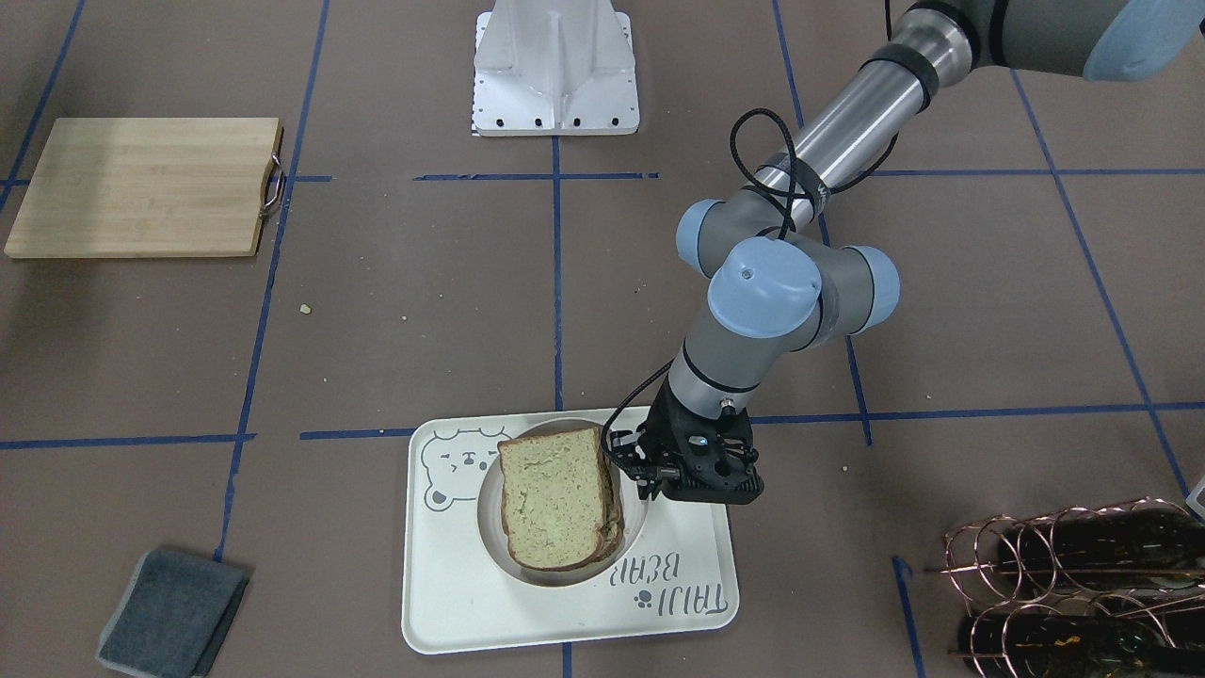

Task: Make sandwich and place on tray
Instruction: 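Slide the plate with the left gripper onto the bear tray, then release the plate and retract the left arm away from the tray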

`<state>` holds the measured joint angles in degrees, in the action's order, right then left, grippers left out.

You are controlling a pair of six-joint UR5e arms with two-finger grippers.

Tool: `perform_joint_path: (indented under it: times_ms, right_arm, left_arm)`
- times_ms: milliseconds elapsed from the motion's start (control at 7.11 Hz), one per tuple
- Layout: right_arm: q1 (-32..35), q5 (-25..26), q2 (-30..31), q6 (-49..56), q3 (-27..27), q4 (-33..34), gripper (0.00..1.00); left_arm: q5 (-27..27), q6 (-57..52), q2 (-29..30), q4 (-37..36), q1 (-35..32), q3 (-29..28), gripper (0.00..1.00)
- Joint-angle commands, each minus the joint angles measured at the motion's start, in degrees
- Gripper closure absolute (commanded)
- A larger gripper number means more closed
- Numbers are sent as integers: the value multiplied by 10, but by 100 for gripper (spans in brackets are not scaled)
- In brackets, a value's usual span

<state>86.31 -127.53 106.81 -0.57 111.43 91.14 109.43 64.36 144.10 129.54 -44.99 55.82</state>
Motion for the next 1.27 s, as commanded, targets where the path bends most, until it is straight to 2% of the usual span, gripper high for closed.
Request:
perform_joint_path:
  times_ms: [0,141,281,422,563,704,985,1126]
  right_arm:
    - [2,0,1,0,-2,0,0]
    - [3,0,1,0,-2,0,0]
    - [3,0,1,0,-2,0,0]
    - [3,0,1,0,-3,0,0]
    - [3,-1,2,0,-4,0,0]
    - [3,-1,2,1,-7,0,0]
    - [3,-1,2,2,-7,0,0]
    - [3,-2,2,2,-8,0,0]
  left_arm:
    - [-14,-12,8,18,6,-28,44]
    - [-14,-39,7,18,6,-27,33]
    - [-14,-63,5,16,4,-23,0]
    - [-12,-69,2,11,-4,1,0]
    - [3,-76,-46,-40,-17,93,0]
    - [39,-125,-101,-133,-32,210,0]
    - [45,-189,-243,-280,-64,476,0]
    - [47,-260,-298,-337,-104,557,0]
